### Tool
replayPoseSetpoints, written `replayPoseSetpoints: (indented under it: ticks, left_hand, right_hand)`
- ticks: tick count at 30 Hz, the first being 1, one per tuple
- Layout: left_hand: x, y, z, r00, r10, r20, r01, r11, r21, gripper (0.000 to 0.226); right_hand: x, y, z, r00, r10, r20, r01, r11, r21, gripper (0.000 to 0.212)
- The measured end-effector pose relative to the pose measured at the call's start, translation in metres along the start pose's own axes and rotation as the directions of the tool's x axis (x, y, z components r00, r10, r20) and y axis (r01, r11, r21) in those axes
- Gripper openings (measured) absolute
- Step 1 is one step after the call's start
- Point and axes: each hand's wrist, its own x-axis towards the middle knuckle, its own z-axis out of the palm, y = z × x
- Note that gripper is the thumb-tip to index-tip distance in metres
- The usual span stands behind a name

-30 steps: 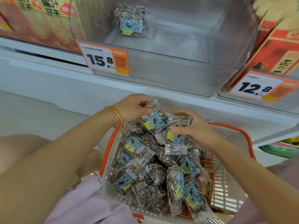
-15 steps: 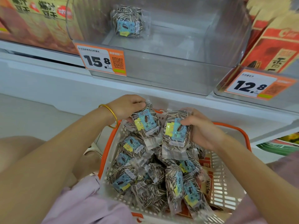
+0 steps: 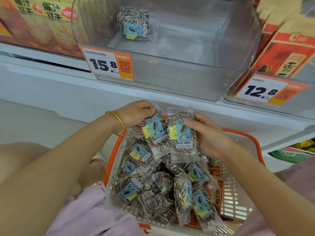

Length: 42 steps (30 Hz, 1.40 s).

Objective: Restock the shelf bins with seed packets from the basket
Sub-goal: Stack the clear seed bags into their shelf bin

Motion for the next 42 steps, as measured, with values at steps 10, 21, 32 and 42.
replayPoseSetpoints:
  ticks: [10,21,32,42]
  left_hand:
    - [-0.007,0.008,0.006,0.999,-0.045,0.014,0.046,0.992,-0.113,0.013]
    - [-0.063,0.058,-0.027,0.937,0.225,-0.267,-0.286,0.933,-0.22,0.01]
    - [-0.012,0.064,-0.106,0.533,0.726,-0.435,-0.15,0.586,0.796,0.046]
    - [0.001,0.053,-0.11,0.525,0.766,-0.372,-0.174,0.524,0.833,0.05]
  right_hand:
    - [-0.006,-0.004,0.023,0.994,-0.094,-0.057,0.076,0.963,-0.259,0.031]
    - [-0.035,-0.08,0.065,0.974,-0.175,0.145,0.204,0.953,-0.223,0.017]
    - [0.099,-0.203,0.103,0.947,-0.283,0.15,0.301,0.631,-0.715,0.033]
    - [0.203,-0.165,0.135,0.887,-0.327,0.326,0.311,-0.101,-0.945,0.063]
